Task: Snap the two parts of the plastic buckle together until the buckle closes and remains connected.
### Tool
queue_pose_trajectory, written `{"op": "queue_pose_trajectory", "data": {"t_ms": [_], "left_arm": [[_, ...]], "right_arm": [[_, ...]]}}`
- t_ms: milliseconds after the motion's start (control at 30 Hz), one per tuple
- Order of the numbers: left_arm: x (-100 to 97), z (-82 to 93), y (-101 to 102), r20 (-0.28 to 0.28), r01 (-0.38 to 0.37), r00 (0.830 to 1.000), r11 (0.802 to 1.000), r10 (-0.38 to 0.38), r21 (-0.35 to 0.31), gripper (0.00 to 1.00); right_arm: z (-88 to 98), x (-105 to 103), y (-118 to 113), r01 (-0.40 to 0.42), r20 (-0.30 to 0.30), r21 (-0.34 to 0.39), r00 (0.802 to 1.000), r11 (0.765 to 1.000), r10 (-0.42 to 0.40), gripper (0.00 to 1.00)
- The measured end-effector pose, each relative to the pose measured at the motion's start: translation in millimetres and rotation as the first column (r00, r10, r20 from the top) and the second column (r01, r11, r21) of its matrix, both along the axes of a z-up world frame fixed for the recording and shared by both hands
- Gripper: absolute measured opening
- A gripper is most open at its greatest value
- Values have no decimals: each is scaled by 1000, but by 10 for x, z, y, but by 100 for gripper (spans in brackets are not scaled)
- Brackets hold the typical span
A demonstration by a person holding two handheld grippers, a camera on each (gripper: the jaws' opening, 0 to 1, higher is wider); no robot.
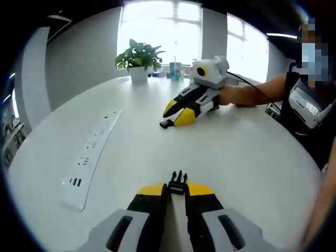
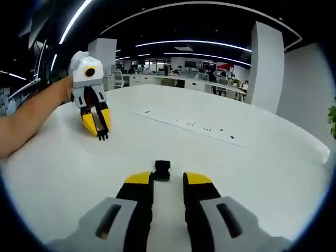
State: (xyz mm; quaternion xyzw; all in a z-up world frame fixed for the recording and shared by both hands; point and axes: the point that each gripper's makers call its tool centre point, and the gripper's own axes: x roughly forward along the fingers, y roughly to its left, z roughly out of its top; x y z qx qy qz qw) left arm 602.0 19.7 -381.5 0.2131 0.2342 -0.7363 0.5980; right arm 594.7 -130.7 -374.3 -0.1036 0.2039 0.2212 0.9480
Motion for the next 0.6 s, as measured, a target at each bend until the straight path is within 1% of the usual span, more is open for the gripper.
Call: {"op": "queue_pose_trajectory", "data": {"t_ms": [33,100,200,333,433,500,533,600], "left_arm": [[-6,0,0,-1,1,1000,1000,-1,0,13],[-26,-1,-4,-3,1,1000,1000,-1,-1,13],[-28,-2,-4,-4,0,1000,1000,0,-3,13],[-4,0,1,-6,0,1000,1000,0,-3,13],[-21,-1,3,-10,3,1000,1000,-3,-3,13],[-48,-3,0,-12,3,1000,1000,-3,-4,13],[-57,-3,-2,-12,3,1000,1000,-3,-4,13],[-50,-2,-2,-14,3,1000,1000,-3,-6,13]], "right_arm": [[1,-1,10,-6,-1,5,1000,1000,6,21],[27,-12,106,-47,4,52,999,998,47,22],[16,-11,112,-53,6,17,999,998,53,21],[-13,18,87,-55,4,3,998,998,55,18],[-9,34,101,-55,-2,11,999,998,55,19],[-37,22,143,-64,-31,40,997,997,65,17],[-28,26,149,-61,-26,56,998,997,62,18],[-27,21,150,-61,-27,57,998,996,63,17]]}}
